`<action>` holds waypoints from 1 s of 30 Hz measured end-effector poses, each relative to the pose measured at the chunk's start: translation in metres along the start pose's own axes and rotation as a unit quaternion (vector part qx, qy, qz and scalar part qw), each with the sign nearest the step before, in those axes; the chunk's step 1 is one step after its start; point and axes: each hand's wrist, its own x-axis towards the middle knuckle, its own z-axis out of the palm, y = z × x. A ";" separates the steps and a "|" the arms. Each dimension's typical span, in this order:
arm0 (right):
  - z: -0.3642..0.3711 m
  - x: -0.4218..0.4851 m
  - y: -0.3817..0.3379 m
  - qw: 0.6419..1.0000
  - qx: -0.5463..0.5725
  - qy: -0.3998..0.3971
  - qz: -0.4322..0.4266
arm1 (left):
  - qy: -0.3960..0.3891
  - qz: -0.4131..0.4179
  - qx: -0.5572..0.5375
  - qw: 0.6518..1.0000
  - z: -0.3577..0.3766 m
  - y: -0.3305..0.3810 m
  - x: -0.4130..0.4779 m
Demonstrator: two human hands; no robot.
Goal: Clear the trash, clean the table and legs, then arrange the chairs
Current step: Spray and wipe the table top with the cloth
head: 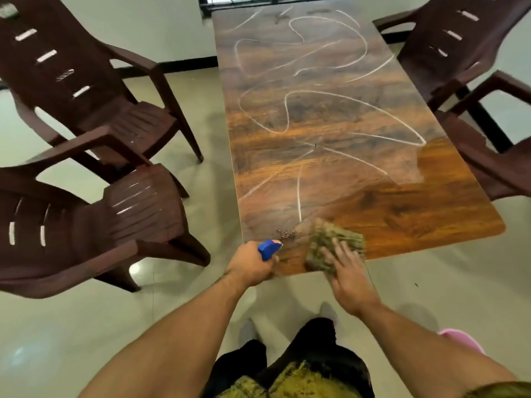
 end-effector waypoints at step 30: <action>0.010 0.093 -0.161 0.989 -0.059 -0.046 -0.125 | -0.032 0.109 0.072 0.991 -0.094 -0.049 0.044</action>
